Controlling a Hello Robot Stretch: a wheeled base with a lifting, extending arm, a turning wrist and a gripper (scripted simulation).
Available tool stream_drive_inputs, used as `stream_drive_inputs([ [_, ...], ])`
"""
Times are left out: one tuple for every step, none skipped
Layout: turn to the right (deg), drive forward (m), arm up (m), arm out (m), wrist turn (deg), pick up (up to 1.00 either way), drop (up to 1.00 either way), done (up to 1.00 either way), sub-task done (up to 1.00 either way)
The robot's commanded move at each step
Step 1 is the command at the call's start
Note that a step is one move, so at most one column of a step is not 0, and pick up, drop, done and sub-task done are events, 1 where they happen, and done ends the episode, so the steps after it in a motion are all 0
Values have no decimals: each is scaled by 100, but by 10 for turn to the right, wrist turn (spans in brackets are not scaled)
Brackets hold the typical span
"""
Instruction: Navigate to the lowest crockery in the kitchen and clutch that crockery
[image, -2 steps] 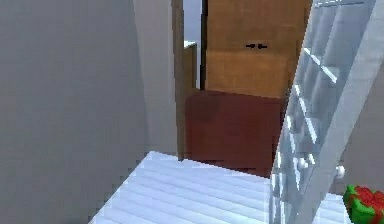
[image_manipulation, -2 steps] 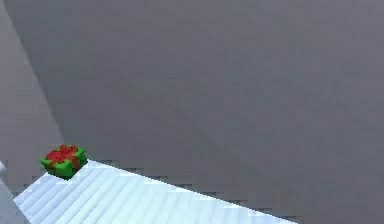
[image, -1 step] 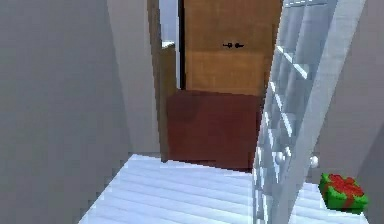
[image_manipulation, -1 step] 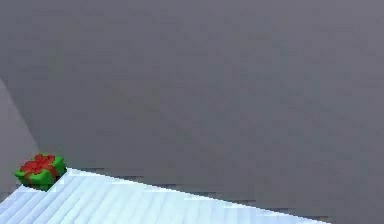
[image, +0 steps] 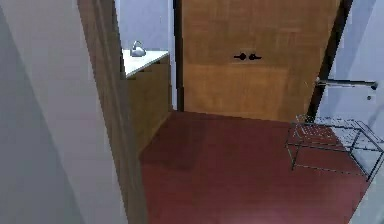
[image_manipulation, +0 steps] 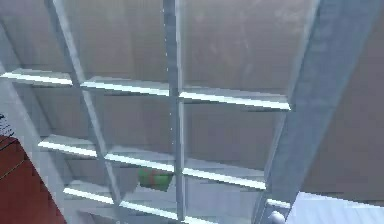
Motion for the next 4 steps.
stream_drive_inputs([
  [0,90,0,0,0,0,0,0,0],
  [-90,0,0,0,0,0,0,0,0],
  [0,100,0,0,0,0,0,0,0],
  [-30,0,0,0,0,0,0,0,0],
])
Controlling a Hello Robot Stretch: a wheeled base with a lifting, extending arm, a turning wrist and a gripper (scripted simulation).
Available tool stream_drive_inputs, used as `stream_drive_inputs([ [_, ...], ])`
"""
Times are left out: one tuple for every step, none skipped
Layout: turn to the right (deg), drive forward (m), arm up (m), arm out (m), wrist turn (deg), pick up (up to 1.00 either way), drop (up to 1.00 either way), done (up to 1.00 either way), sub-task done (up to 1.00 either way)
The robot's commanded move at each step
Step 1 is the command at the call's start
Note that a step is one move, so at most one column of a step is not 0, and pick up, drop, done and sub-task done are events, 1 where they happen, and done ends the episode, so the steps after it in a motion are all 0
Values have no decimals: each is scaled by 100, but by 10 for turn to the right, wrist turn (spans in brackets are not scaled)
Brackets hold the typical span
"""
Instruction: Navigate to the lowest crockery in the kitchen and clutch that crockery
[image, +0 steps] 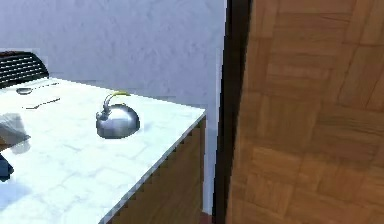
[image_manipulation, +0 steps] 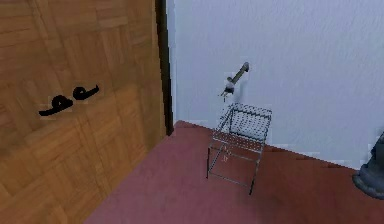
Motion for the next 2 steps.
stream_drive_inputs([
  [0,15,0,0,0,0,0,0,0],
  [-450,0,0,0,0,0,0,0,0],
])
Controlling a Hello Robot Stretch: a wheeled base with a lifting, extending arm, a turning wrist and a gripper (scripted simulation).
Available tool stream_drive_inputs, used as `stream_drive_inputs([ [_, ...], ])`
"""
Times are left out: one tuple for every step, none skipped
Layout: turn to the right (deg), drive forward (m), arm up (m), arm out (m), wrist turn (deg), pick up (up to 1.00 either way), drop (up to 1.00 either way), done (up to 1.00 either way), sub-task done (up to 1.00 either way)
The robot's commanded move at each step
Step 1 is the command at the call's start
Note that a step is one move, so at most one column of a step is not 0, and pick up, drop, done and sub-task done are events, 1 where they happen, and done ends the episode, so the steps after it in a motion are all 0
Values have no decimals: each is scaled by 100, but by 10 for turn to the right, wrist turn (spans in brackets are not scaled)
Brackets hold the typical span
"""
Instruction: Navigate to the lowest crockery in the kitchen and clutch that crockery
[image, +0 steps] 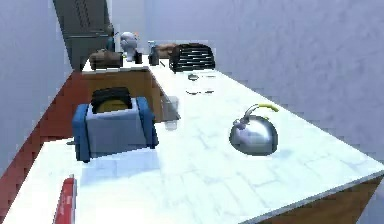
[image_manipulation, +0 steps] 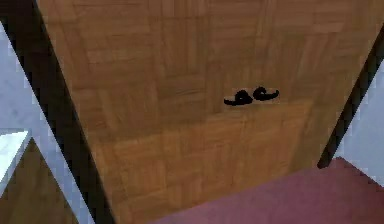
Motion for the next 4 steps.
stream_drive_inputs([
  [-450,0,0,0,0,0,0,0,0],
  [-450,0,0,0,0,0,0,0,0],
  [-180,0,0,0,0,0,0,0,0],
  [0,75,0,0,0,0,0,0,0],
])
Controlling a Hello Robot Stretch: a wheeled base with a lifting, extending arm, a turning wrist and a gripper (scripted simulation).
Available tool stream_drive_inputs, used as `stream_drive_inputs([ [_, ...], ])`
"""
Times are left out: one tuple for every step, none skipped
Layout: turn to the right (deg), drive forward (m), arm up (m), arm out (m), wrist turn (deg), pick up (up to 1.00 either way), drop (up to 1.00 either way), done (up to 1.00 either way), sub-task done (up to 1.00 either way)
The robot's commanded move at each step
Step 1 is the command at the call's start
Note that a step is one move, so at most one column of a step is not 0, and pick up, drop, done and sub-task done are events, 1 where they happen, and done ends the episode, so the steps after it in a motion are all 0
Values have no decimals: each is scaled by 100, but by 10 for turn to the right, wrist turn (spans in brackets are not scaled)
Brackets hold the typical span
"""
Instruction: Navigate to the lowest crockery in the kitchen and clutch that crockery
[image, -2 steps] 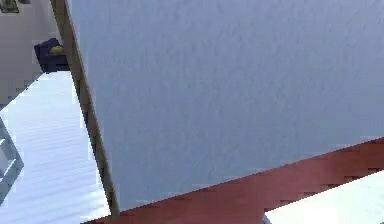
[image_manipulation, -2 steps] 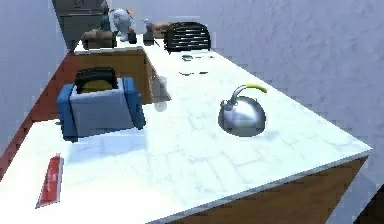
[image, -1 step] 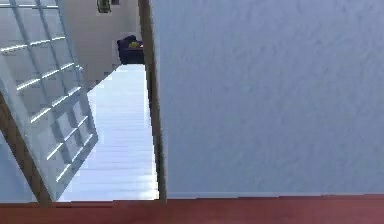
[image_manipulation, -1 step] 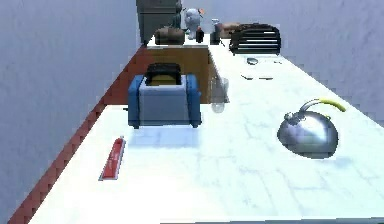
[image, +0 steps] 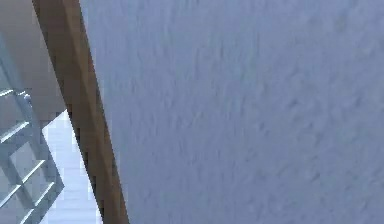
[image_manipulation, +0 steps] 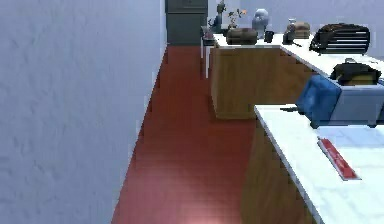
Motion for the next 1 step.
stream_drive_inputs([
  [450,0,0,0,0,0,0,0,0],
])
